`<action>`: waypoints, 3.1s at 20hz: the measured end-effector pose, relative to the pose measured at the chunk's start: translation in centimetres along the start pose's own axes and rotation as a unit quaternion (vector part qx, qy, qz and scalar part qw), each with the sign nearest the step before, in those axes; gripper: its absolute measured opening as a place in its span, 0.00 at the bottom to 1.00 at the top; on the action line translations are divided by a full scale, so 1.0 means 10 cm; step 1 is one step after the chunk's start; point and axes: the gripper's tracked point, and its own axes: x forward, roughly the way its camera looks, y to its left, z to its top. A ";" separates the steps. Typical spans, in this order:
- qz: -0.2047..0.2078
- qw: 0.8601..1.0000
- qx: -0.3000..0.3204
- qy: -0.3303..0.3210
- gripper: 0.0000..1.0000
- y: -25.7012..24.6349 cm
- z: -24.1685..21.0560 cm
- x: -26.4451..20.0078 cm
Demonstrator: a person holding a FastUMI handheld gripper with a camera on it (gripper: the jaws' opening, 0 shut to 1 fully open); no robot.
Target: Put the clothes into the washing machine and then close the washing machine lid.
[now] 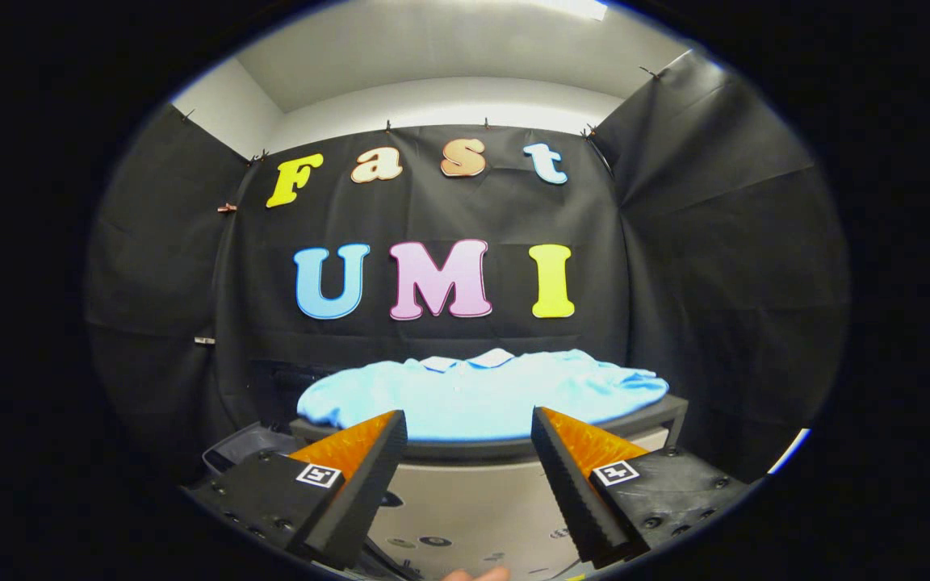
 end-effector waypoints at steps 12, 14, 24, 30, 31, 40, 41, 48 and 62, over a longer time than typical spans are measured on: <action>-0.009 0.993 0.010 0.113 0.99 0.16 0.30 1.60; -0.018 0.988 0.012 0.154 0.99 0.15 0.12 1.75; -0.059 0.949 -0.017 0.310 0.99 0.05 -0.71 2.02; -0.058 0.939 -0.016 0.340 0.99 0.04 -0.82 1.99; -0.059 0.939 -0.008 0.340 0.99 0.04 -0.82 1.99; -0.072 0.918 -0.011 0.390 0.95 0.01 -0.84 1.94; -0.071 0.917 -0.012 0.393 0.94 0.00 -0.85 1.94; -0.088 0.921 -0.006 0.379 0.38 0.00 -0.87 1.97; -0.092 0.941 0.003 0.326 0.05 0.01 -0.77 1.98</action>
